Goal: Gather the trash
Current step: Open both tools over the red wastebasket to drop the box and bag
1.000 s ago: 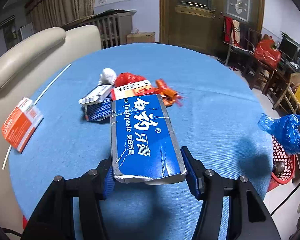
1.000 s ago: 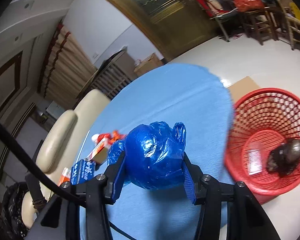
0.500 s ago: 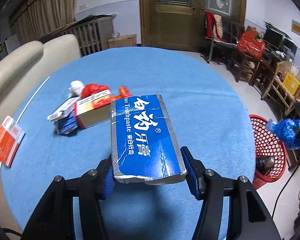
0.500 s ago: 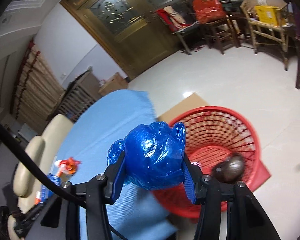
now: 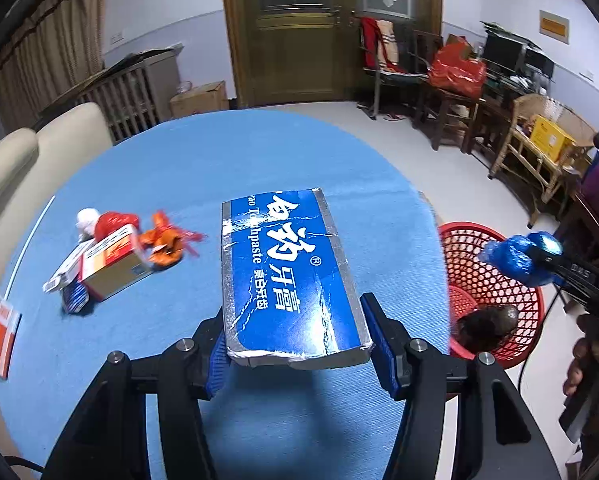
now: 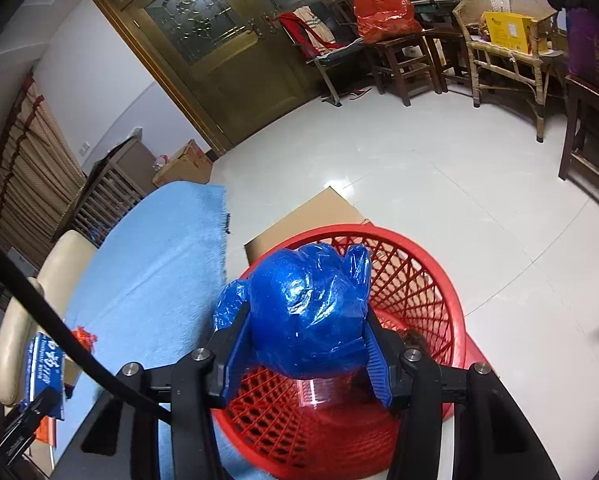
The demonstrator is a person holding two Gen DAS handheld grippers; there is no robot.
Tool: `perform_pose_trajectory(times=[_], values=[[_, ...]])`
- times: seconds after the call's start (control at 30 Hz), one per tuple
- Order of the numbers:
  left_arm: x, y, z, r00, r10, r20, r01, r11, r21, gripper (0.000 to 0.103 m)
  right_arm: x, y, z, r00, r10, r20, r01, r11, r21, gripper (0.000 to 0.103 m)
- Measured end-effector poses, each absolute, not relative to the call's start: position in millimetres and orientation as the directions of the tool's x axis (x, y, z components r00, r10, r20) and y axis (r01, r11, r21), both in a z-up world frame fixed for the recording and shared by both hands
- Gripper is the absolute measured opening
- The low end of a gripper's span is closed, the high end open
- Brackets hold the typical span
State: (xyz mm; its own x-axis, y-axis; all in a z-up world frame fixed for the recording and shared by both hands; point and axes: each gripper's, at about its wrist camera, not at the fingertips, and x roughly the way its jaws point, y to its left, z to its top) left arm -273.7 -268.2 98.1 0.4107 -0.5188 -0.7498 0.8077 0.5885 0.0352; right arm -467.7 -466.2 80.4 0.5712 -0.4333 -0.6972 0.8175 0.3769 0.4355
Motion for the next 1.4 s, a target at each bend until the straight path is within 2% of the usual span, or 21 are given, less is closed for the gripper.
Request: perform_pose_trajectory(times=[0.17, 0.2, 0.23, 0.33, 0.93, 1.03, 1.1, 1.13, 1.23, 1.4], values=[[-287.0, -283.4, 98.0, 0.393, -0.53, -0.751, 0.83, 0.556, 0.042, 0.061, -461.6, -482.0, 72.0, 0.549, -0.423, -0.721, 0.832, 0.361, 0.422, 0.057], [-288.4, -284.8, 98.0, 0.391, -0.531, -0.752, 0.832, 0.553, 0.043, 0.061, -460.6, -484.7, 69.4, 0.54, -0.417, -0.731, 0.837, 0.356, 0.415, 0.061], [-291.3, -287.9, 97.9, 0.388, -0.532, -0.753, 0.836, 0.547, 0.044, 0.061, -459.8, -486.3, 67.3, 0.534, -0.412, -0.738, 0.841, 0.35, 0.413, 0.069], [-299.0, -295.4, 98.3, 0.38, -0.536, -0.754, 0.847, 0.53, 0.049, 0.061, -464.4, -490.8, 60.9, 0.536, -0.408, -0.739, 0.841, 0.332, 0.426, 0.074], [-371.8, -385.3, 92.0, 0.191, -0.586, -0.787, 0.953, 0.303, 0.006, 0.061, -542.5, -473.7, 101.3, 0.571, -0.518, -0.637, 0.812, 0.241, 0.531, 0.074], [-379.9, -406.0, 83.7, 0.168, -0.566, -0.807, 0.96, 0.281, 0.003, 0.064, -550.6, -474.2, 106.1, 0.57, -0.524, -0.633, 0.81, 0.234, 0.537, 0.074], [-383.7, -417.6, 74.1, 0.151, -0.537, -0.83, 0.964, 0.267, 0.003, 0.074, -554.5, -474.4, 109.7, 0.565, -0.53, -0.632, 0.814, 0.233, 0.532, 0.074], [-385.3, -422.1, 69.2, 0.15, -0.515, -0.844, 0.964, 0.265, 0.009, 0.076, -557.2, -474.0, 111.1, 0.563, -0.534, -0.63, 0.815, 0.232, 0.531, 0.074], [-384.9, -426.8, 63.9, 0.161, -0.482, -0.861, 0.963, 0.266, 0.031, 0.076, -562.5, -472.7, 112.4, 0.559, -0.541, -0.628, 0.815, 0.22, 0.535, 0.074], [-375.0, -407.4, 69.8, 0.159, -0.5, -0.851, 0.959, 0.283, 0.014, 0.077, -557.1, -469.0, 107.0, 0.554, -0.531, -0.642, 0.821, 0.223, 0.525, 0.074]])
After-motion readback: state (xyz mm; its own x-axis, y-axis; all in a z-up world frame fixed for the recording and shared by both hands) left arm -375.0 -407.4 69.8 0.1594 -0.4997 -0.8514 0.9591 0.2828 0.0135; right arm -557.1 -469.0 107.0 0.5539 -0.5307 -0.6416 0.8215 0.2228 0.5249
